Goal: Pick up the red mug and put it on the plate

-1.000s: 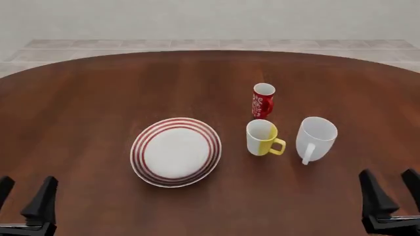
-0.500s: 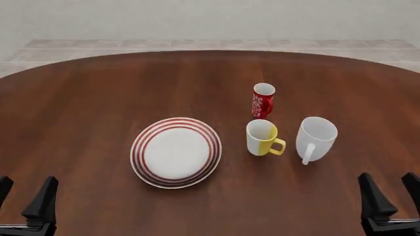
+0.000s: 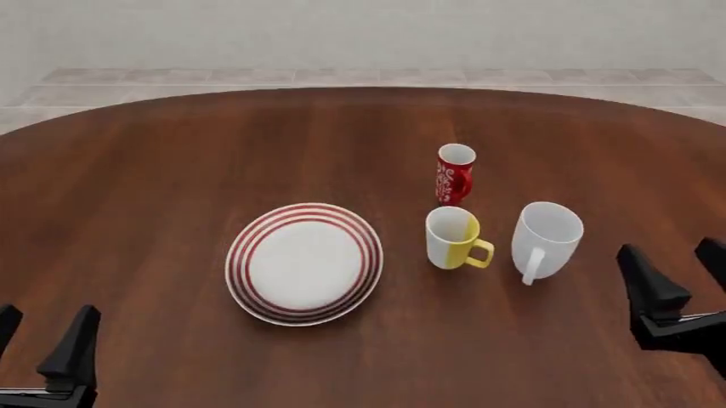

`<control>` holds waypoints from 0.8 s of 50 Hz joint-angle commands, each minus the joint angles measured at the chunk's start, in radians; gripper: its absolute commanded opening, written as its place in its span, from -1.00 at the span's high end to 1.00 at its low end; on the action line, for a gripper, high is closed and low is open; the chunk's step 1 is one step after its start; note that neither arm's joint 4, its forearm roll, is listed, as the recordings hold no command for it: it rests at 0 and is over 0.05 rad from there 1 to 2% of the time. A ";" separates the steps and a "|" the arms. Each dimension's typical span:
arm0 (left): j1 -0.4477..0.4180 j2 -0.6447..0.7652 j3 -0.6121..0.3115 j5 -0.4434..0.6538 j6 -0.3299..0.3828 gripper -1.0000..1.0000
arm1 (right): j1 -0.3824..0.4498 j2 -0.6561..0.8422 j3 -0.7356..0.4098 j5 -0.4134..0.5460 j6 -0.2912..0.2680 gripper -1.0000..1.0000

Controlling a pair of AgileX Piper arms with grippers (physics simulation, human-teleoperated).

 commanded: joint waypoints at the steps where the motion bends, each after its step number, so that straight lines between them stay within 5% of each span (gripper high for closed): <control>1: 0.000 -0.001 0.002 -0.002 -0.002 -1.00 | 0.044 0.260 -0.227 0.086 -0.081 -1.00; 3: 0.001 0.000 0.000 -0.001 -0.002 -1.00 | 0.028 0.269 -0.257 0.088 -0.118 -1.00; 7: 0.007 -0.001 0.002 -0.001 -0.007 -1.00 | 0.044 0.297 -0.337 0.119 -0.071 -1.00; 8: 0.007 0.000 0.002 -0.002 -0.007 -1.00 | 0.044 0.313 -0.359 0.128 -0.108 -1.00; 12: 0.006 0.001 0.002 -0.002 -0.006 -1.00 | 0.074 0.337 -0.438 0.148 -0.065 -1.00; 18: 0.005 0.000 0.003 -0.002 -0.003 -1.00 | 0.092 0.414 -0.551 0.174 -0.061 -1.00; 19: 0.005 -0.001 0.004 -0.002 -0.003 -1.00 | 0.105 0.435 -0.572 0.176 -0.100 -1.00; 21: 0.005 -0.001 0.003 -0.002 -0.003 -1.00 | 0.112 0.459 -0.611 0.185 -0.064 -1.00; 40: 0.004 0.000 0.004 -0.004 -0.006 -1.00 | 0.136 0.833 -0.831 0.142 -0.054 -1.00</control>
